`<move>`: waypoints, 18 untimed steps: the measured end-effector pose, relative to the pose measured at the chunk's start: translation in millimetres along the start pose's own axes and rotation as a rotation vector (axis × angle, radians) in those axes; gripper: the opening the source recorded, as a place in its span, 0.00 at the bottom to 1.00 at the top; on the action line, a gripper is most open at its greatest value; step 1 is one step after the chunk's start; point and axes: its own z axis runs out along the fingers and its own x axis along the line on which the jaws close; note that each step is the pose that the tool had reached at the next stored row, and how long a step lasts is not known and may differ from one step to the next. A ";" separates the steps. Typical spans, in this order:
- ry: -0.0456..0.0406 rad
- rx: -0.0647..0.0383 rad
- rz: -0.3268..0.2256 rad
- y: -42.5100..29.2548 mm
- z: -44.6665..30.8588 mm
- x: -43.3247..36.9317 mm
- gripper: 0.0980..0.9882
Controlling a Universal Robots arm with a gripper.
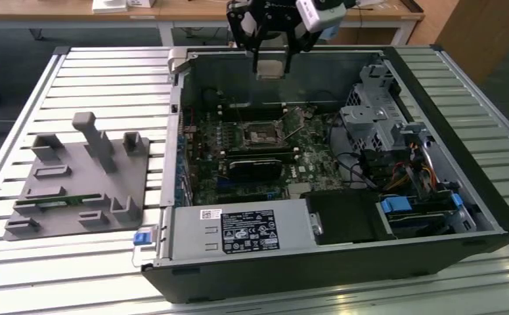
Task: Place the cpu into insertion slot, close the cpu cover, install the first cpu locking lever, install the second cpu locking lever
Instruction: 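Place the cpu into insertion slot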
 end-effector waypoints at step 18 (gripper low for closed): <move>-0.0163 -0.001 0.180 -0.1 0.9 0.6 0.49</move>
